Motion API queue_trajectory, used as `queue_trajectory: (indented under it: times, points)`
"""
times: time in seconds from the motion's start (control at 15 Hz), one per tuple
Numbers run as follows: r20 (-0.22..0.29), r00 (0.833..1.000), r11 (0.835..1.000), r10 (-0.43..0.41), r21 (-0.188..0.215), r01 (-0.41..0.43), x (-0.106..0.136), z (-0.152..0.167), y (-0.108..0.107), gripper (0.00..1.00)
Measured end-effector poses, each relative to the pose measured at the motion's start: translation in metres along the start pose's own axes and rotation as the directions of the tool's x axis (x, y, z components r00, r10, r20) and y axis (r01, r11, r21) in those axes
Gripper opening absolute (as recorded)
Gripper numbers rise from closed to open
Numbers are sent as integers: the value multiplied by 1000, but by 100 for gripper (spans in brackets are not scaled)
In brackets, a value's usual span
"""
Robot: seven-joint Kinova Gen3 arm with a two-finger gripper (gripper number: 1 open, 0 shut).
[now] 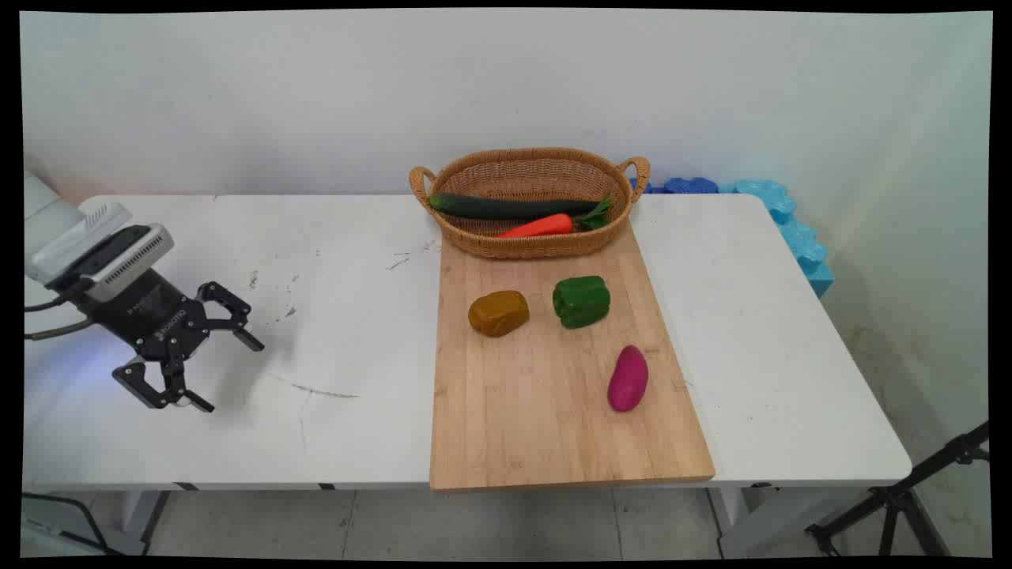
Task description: Pick up the cucumber from the vegetable basket
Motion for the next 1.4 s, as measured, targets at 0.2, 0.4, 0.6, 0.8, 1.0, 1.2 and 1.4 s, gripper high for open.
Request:
queue_trajectory:
  times: [0.2, 0.4, 0.6, 0.8, 1.0, 1.2, 1.4]
  points:
    - [0, 1000, 1000, -26, 16, 26, 6, 1, -6, 100]
    - [-2, 998, 996, -69, 48, 69, 19, 2, -18, 100]
    - [-8, 993, 988, -119, 94, 119, 38, 3, -37, 100]
    - [-17, 986, 976, -164, 145, 165, 61, 4, -62, 100]
    - [-32, 979, 958, -202, 201, 204, 85, 7, -89, 100]
    - [-48, 972, 940, -231, 249, 236, 106, 10, -113, 100]
    - [-67, 964, 918, -259, 293, 267, 126, 16, -137, 100]
